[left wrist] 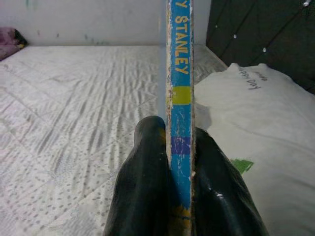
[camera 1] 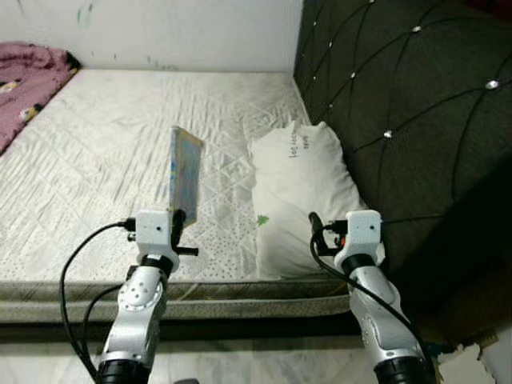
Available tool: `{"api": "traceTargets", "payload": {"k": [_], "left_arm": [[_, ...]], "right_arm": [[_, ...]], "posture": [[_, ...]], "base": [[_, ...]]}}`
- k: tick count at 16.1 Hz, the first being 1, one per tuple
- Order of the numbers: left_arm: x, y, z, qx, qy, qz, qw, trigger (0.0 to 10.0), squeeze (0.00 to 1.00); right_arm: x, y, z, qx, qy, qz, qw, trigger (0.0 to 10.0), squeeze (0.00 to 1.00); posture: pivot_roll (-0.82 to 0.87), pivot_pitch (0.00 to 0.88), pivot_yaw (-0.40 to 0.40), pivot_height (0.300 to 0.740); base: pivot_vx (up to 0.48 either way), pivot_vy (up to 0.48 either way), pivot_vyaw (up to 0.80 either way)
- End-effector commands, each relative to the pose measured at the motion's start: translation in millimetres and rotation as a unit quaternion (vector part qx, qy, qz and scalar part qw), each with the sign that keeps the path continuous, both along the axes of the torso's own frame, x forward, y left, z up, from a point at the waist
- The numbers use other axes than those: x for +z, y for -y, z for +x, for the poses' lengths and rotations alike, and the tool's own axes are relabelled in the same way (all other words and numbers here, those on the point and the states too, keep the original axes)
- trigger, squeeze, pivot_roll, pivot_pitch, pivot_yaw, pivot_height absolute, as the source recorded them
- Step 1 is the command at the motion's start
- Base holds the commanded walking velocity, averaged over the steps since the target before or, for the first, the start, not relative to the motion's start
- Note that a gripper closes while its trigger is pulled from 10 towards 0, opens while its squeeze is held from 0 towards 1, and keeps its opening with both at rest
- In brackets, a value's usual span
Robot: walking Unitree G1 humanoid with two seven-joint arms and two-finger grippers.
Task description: Clean up the room
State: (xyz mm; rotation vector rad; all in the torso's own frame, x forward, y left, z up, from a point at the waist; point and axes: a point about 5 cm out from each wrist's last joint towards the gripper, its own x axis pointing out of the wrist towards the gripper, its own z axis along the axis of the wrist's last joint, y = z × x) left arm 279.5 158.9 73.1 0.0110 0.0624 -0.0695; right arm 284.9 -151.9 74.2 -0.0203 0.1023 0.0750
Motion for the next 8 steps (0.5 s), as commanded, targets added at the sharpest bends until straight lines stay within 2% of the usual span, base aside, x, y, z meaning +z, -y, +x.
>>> {"api": "traceTargets", "payload": {"k": [1, 4, 8], "left_arm": [[11.3, -2.0, 4.4, 0.003, 0.025, 0.001, 1.0, 10.0, 0.0], [11.4, -1.6, 4.2, 0.001, 0.025, 0.001, 1.0, 10.0, 0.0], [11.5, -1.5, 4.2, 0.001, 0.025, 0.001, 1.0, 10.0, 0.0]], "right_arm": [[3.0, -0.3, 1.8, 0.001, 0.005, 0.001, 1.0, 10.0, 0.0], [3.3, -0.5, 1.7, 0.003, 0.006, 0.002, 1.0, 10.0, 0.0], [3.5, -1.6, 1.7, 0.006, 0.006, 0.001, 1.0, 10.0, 0.0]], "posture": [[-0.01, 0.0, -0.005, 0.74], [-0.01, 0.0, -0.006, 0.74], [-0.01, 0.0, -0.004, 0.74]], "base": [[0.0, 0.0, 0.0], [0.0, 0.0, 0.0], [0.0, 0.0, 0.75]]}}
